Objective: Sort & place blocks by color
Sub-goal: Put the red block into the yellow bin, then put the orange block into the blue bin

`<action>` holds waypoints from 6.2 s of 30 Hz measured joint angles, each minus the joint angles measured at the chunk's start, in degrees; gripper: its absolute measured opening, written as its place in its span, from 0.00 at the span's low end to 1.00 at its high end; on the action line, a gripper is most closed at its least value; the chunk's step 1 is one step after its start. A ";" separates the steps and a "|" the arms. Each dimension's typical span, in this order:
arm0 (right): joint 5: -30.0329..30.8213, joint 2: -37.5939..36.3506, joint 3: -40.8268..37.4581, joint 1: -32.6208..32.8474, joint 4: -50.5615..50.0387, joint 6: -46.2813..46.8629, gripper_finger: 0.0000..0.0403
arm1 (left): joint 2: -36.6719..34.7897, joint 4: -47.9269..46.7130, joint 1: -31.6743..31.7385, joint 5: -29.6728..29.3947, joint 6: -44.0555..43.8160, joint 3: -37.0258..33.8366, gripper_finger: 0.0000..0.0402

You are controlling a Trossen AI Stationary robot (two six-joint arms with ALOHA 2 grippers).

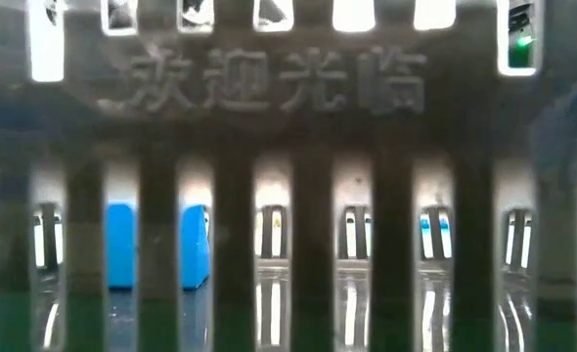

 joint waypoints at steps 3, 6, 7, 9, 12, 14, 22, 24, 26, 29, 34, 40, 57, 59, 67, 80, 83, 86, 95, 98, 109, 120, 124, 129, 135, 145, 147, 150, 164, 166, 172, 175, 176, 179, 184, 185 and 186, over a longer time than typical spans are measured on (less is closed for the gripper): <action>-0.02 0.00 0.00 0.00 0.78 0.67 0.55 | -0.52 2.58 1.27 -1.10 1.72 -0.02 0.27; -0.64 -0.02 0.00 0.00 3.13 7.04 0.55 | -0.54 5.19 2.68 -1.33 2.56 -0.01 0.27; -2.55 -0.04 0.00 0.00 3.54 10.64 0.55 | -0.54 5.75 3.10 -1.33 2.75 -0.01 0.27; -8.93 -0.02 0.00 0.00 3.75 18.90 0.55 | -0.57 6.18 3.92 -1.35 2.75 0.00 0.27; -19.50 -0.02 0.00 0.02 3.90 28.48 0.55 | -0.57 6.09 4.97 -1.35 2.81 0.00 0.27; -23.29 -0.02 0.00 0.02 3.90 35.09 0.55 | -0.57 6.52 5.63 -1.37 3.02 0.00 0.27; -36.09 0.42 0.00 3.56 1.64 46.05 0.55 | -0.57 9.16 6.86 -1.48 4.39 0.00 0.27; -36.01 0.45 -0.01 4.78 1.94 46.12 0.55 | -0.57 9.15 6.82 -1.46 4.39 0.00 0.27; -36.02 0.77 0.00 5.37 1.83 46.12 0.55 | -0.57 9.15 6.38 -1.46 4.41 0.00 0.27; -35.87 0.93 -0.02 6.19 1.29 46.40 0.55 | -0.57 9.63 5.93 -1.44 5.80 0.00 0.27; -35.80 3.41 -0.02 7.34 -2.68 52.21 0.55 | -0.63 12.28 6.13 -0.62 8.76 0.21 0.27; -35.71 7.03 0.05 7.28 0.08 54.19 0.54 | -0.61 7.81 6.56 2.03 7.99 1.70 0.27; -34.37 15.16 0.02 8.00 15.10 50.33 0.54 | -0.61 8.35 7.08 2.21 7.40 1.70 0.27; -34.90 15.46 0.02 8.02 16.00 49.86 0.54 | -0.61 7.74 7.17 2.21 7.43 1.70 0.27; -35.80 15.50 0.00 8.02 16.47 49.77 0.54 | -0.61 5.46 7.21 2.18 7.19 1.70 0.27; -35.51 15.47 -0.07 7.98 14.70 53.17 0.21 | -0.61 5.77 7.47 2.21 7.16 1.68 0.28; -35.36 15.47 -0.07 7.98 14.08 53.59 0.11 | -0.61 5.64 7.49 1.98 7.71 1.66 0.31; -35.47 15.45 -0.07 7.98 13.97 52.44 0.11 | -0.59 5.76 7.54 2.18 7.00 1.66 0.34; -41.63 11.73 0.02 6.13 9.99 52.31 0.11 | -0.50 7.24 7.06 2.55 5.43 1.66 0.35; -42.10 7.47 0.08 4.92 2.84 50.82 0.11 | -0.50 7.50 6.70 2.14 4.83 1.64 0.36; -43.36 -7.38 0.00 6.12 -24.49 52.24 0.11 | -0.50 7.63 6.51 1.93 4.02 1.64 0.36; -31.72 -8.42 0.02 27.66 -16.96 61.66 0.11 | -0.51 -5.82 7.32 -5.82 -0.31 1.62 0.36; -26.11 -5.50 0.02 35.06 -15.80 65.82 0.11 | -0.52 -6.76 8.55 -6.95 -0.73 1.62 0.36; -20.77 -2.95 0.30 42.52 -7.43 67.92 0.11 | -0.52 -7.29 10.06 -6.95 -0.89 1.62 0.36; -23.91 -0.65 3.68 51.88 -6.56 66.55 0.11 | -0.52 -11.80 11.26 -6.96 -2.36 1.62 0.36; -25.74 0.15 3.96 58.29 -21.67 90.33 0.13 | -0.52 -14.21 11.99 -6.95 -4.28 1.62 0.36; -28.83 0.13 3.96 58.29 -24.88 94.18 0.15 | -0.54 -14.21 11.98 -6.95 -4.27 1.62 0.36; -32.41 0.13 3.94 58.29 -27.69 97.57 0.15 | -0.54 -14.25 11.98 -6.95 -4.29 1.62 0.36; -32.70 0.13 3.96 55.47 -27.69 95.89 0.38 | -0.59 -14.15 13.92 -10.49 -4.46 1.62 0.36; -32.81 0.13 3.96 54.57 -27.67 94.46 0.43 | -0.59 -14.12 14.39 -10.49 -4.58 1.62 0.36; -32.81 0.11 3.96 50.60 -21.97 85.96 0.55 | -0.59 -13.17 16.23 -18.75 -6.16 1.62 0.36; -32.81 0.10 3.96 47.92 -17.16 75.90 0.58 | -0.59 -11.80 17.63 -20.81 -7.97 1.62 0.36; -32.81 0.09 3.95 46.84 -15.80 72.37 0.58 | -0.59 -11.64 18.07 -20.80 -8.99 1.62 0.36; -32.72 0.09 3.96 43.29 -11.83 62.95 0.58 | -0.60 -12.34 19.78 -20.44 -14.15 1.64 0.36; -32.63 0.09 3.96 36.91 -8.29 51.34 0.58 | -0.61 -15.84 23.48 -14.35 -22.91 1.64 0.36; -32.59 0.09 3.96 35.74 -8.01 48.99 0.58 | -0.61 -16.66 24.24 -12.82 -24.00 1.64 0.36; -32.59 0.09 3.96 34.68 -7.87 46.69 0.58 | -0.61 -17.37 24.93 -11.83 -24.70 1.64 0.36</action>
